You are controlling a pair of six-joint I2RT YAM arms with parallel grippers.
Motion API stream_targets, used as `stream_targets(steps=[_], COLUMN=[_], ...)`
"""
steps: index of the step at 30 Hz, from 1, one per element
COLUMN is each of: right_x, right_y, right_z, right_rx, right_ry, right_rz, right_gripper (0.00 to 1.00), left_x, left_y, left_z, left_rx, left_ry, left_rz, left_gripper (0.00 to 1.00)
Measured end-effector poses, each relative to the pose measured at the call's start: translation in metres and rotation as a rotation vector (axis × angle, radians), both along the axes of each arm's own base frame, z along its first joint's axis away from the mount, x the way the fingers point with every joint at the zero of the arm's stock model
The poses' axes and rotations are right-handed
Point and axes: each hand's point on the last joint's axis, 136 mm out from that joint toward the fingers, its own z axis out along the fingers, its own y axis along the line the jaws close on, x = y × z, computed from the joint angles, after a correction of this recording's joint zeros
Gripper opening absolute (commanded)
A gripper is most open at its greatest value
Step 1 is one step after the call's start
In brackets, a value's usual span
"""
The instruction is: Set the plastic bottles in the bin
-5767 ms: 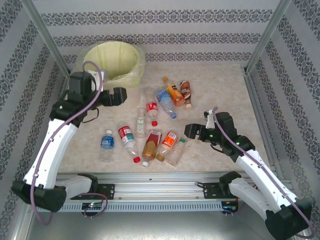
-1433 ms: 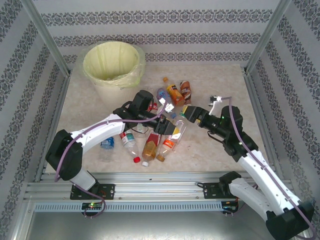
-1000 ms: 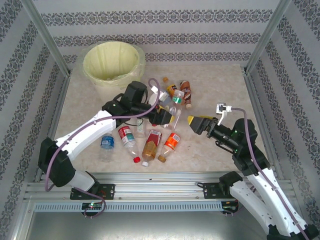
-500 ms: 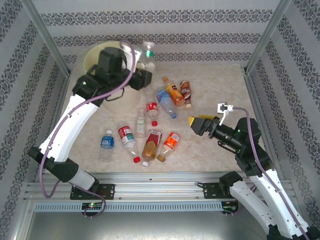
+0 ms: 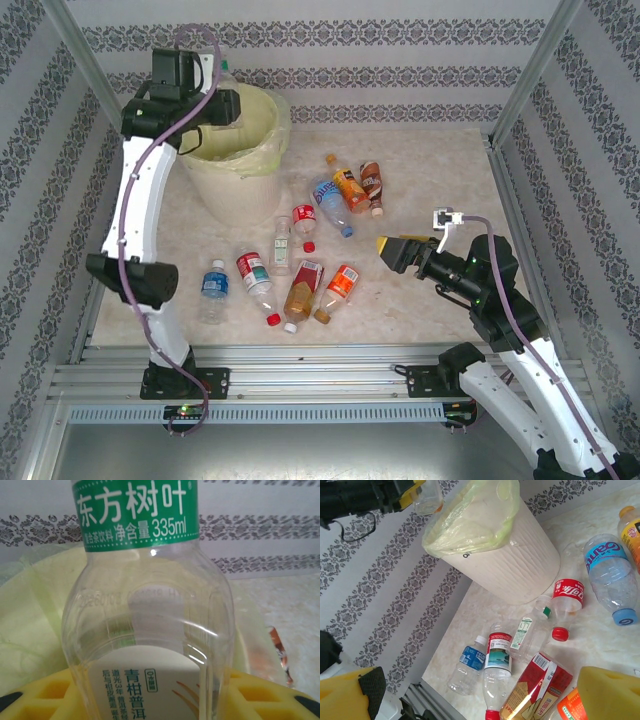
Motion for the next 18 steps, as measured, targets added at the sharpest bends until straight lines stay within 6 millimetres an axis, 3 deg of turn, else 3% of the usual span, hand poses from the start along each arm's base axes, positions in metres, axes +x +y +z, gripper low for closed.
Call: stream_targets(steps=[5, 10, 18], right_x=[-0.002, -0.004, -0.004], right_y=[-0.002, -0.004, -0.005], right_z=[-0.004, -0.009, -0.013], right_rx=[-0.012, -0.023, -0.033], right_ry=[0.011, 0.030, 0.044], right_rz=[-0.006, -0.009, -0.013], right_gripper=[0.98, 0.98, 0.98], left_x=[0.027, 0.034, 0.039], left_y=[0.018, 0.021, 0.016], left_z=[-0.030, -0.067, -0.099], left_rx=[0.006, 0.014, 0.002], left_ry=[0.071, 0.171, 0.256], left_rz=[0.040, 0.047, 0.029], left_gripper=[0.49, 0.50, 0.51])
